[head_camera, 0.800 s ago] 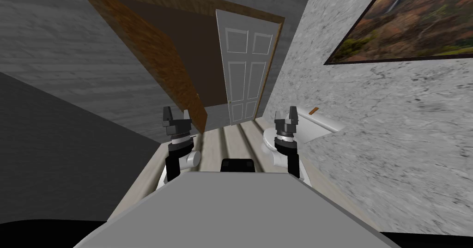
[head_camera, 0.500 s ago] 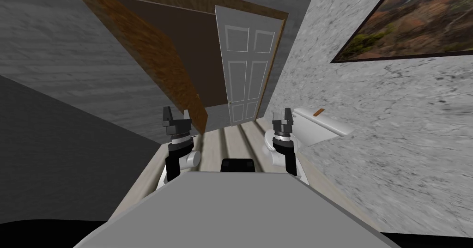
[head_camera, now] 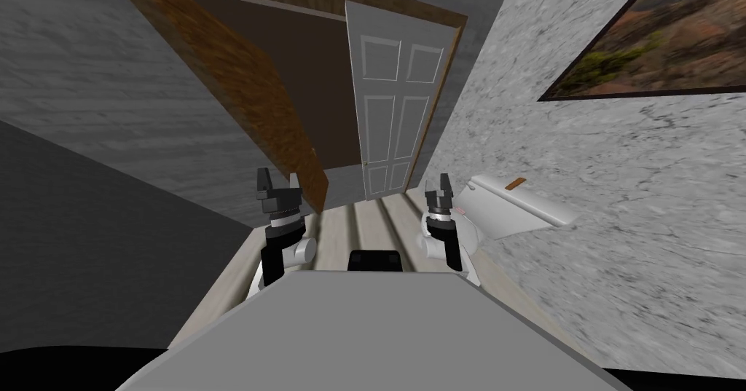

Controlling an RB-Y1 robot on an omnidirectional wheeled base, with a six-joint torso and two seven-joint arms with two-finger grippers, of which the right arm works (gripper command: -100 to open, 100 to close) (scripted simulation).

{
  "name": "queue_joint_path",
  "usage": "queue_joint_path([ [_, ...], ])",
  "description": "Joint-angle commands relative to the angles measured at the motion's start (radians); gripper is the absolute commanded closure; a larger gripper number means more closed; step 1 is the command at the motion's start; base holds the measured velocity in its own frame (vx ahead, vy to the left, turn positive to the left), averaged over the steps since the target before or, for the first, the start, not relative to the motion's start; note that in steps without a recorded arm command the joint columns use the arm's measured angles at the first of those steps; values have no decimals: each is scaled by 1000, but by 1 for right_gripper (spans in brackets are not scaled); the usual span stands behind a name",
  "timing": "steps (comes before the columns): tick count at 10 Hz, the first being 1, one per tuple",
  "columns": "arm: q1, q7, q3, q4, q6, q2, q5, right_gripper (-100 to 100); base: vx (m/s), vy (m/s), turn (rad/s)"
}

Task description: Push the door open

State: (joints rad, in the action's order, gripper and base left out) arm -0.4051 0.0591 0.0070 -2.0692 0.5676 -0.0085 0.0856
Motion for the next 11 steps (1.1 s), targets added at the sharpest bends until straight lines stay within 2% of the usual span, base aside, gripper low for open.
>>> queue_joint_path([
  [1, 13, -1, -2, 36, 7, -8, -2, -100, 93, 11, 36],
  [11, 102, -12, -2, 277, 42, -43, -6, -100, 98, 22, 40],
])
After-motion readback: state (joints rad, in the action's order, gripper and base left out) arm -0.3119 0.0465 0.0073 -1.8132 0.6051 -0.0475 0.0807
